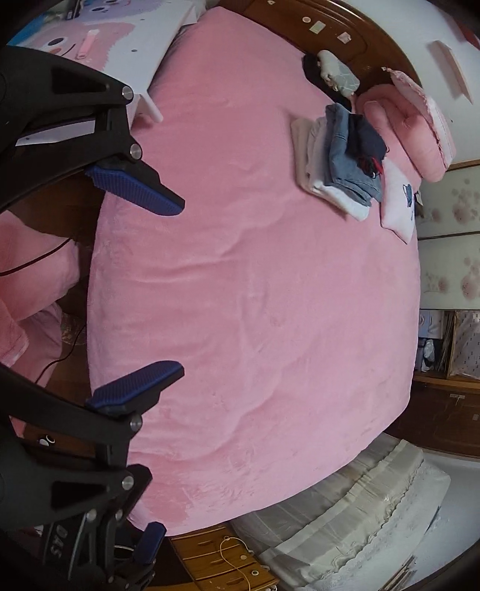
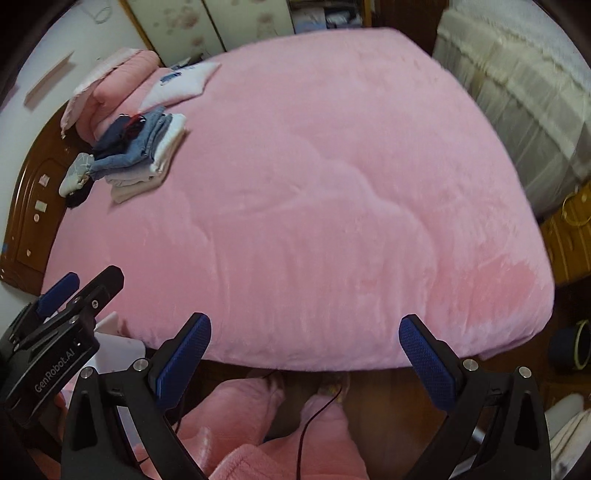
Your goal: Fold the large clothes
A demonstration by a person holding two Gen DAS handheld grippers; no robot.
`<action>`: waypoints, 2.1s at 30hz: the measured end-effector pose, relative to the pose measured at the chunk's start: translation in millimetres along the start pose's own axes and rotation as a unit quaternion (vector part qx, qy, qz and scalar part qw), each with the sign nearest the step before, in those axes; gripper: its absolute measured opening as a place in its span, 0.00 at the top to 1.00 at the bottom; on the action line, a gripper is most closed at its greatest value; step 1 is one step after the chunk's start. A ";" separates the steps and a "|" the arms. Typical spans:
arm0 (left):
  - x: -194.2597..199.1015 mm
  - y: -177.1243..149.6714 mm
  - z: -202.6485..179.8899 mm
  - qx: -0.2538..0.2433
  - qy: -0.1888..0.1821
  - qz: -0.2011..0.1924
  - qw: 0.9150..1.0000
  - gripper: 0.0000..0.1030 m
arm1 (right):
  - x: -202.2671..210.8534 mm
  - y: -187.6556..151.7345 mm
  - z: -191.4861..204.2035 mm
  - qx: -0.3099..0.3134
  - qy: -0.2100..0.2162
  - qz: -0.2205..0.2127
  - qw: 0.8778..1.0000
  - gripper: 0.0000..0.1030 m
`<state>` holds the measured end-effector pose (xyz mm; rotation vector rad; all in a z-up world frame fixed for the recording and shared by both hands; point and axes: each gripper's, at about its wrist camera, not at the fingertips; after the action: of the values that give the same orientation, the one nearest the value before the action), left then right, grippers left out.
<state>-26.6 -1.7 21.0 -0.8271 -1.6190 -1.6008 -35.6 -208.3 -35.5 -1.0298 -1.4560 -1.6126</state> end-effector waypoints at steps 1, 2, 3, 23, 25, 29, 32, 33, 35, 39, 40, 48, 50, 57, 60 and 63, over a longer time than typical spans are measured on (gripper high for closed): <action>1.1 -3.1 0.5 -0.001 0.000 0.001 1.000 0.23 | 3.5 2.6 2.2 0.002 0.006 -0.007 1.000 0.00; 1.9 -6.8 1.4 -0.001 0.000 0.004 1.000 0.23 | 12.4 4.2 14.2 0.003 0.008 -0.010 1.000 0.00; 2.3 -8.9 1.7 0.000 -0.002 0.008 1.000 0.23 | 18.6 5.1 15.2 -0.001 0.008 -0.017 1.000 0.00; -8.9 6.2 7.4 -0.002 -0.007 -0.007 1.000 0.01 | 71.4 15.0 41.8 0.018 -0.038 -0.048 0.998 0.00; -10.7 7.4 7.0 -0.004 -0.007 -0.006 1.000 0.01 | 71.5 16.3 43.4 0.022 -0.041 -0.047 0.998 0.00; -14.6 9.8 6.1 -0.006 -0.003 -0.002 1.000 0.01 | 68.5 19.2 44.7 0.028 -0.045 -0.044 0.998 0.00; -18.1 12.9 6.2 -0.008 0.001 0.000 1.000 0.01 | 65.2 22.8 45.2 0.033 -0.045 -0.040 0.998 0.00; -18.7 14.0 6.3 -0.009 0.005 -0.001 1.000 0.01 | 64.4 23.4 45.7 0.034 -0.046 -0.040 0.998 0.00; -19.1 13.6 7.0 -0.011 0.011 -0.003 1.000 0.01 | 61.7 25.2 46.5 0.035 -0.045 -0.036 0.998 0.00; -19.3 14.6 9.9 -0.006 0.018 -0.005 1.000 0.01 | 54.0 31.1 45.6 0.041 -0.043 -0.025 0.998 0.00; -19.5 14.5 10.8 -0.004 0.019 -0.004 1.000 0.01 | 52.5 32.3 46.1 0.044 -0.042 -0.024 0.998 0.00; -17.8 14.4 18.3 0.021 0.013 -0.011 1.000 0.01 | 43.8 35.1 53.1 0.059 -0.040 -0.025 0.997 0.00; -16.8 13.3 18.8 0.024 0.015 -0.013 1.000 0.01 | 42.1 34.6 54.6 0.060 -0.041 -0.025 0.997 0.00; -13.3 10.3 19.1 0.029 0.015 -0.018 0.999 0.01 | 38.3 29.1 61.0 0.062 -0.042 -0.026 0.997 0.00; -12.8 9.8 17.1 0.029 0.016 -0.018 0.999 0.01 | 38.0 28.0 61.9 0.062 -0.042 -0.026 0.997 0.00; -12.2 9.4 16.9 0.029 0.016 -0.018 0.999 0.01 | 38.0 26.3 62.7 0.061 -0.042 -0.027 0.997 0.00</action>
<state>-12.9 15.9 16.2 -0.7425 -1.6591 -1.5759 -22.0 -148.6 12.7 -1.0071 -1.6304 -1.5119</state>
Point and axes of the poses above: each gripper's, at about its wrist camera, not at the fingertips, and x roughly against the way its jaws point, z to its left, y to its top, and after that the axes turned 2 degrees about -z, right-handed
